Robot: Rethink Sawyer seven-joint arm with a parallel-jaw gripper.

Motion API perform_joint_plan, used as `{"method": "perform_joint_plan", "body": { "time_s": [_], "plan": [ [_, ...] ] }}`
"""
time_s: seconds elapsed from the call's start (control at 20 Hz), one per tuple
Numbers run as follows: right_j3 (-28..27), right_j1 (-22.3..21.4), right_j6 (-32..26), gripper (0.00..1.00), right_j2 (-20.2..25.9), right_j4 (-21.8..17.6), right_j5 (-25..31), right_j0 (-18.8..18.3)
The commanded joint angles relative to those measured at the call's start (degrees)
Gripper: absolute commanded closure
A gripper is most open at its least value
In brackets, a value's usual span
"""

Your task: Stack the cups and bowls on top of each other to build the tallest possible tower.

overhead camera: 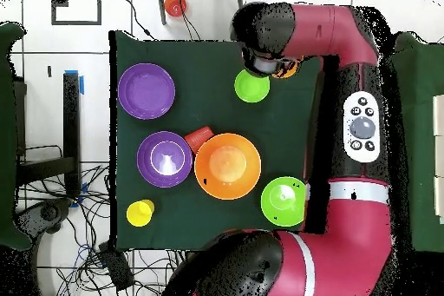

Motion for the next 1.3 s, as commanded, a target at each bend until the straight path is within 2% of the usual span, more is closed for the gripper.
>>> {"method": "perform_joint_plan", "body": {
  "time_s": [0.05, 0.3, 0.45, 0.6, 0.9, 1.3],
  "plan": [
    [13.01, -0.01, 4.64, 1.0, -3.77, -0.83, -6.85, 1.98],
    [14.81, 1.9, 7.77, 1.0, -4.71, 0.23, -11.22, 2.64],
    [18.57, 0.09, 7.89, 1.0, -4.87, 2.76, -11.03, 2.38],
    [21.28, -0.95, 7.35, 1.0, -5.89, 3.66, -12.33, 1.99],
    [18.5, 3.05, 7.61, 1.0, -8.56, 1.79, -16.21, 2.7],
    [19.32, 3.1, 7.7, 1.0, -9.62, 3.08, -18.61, 3.51]
  ]
}}
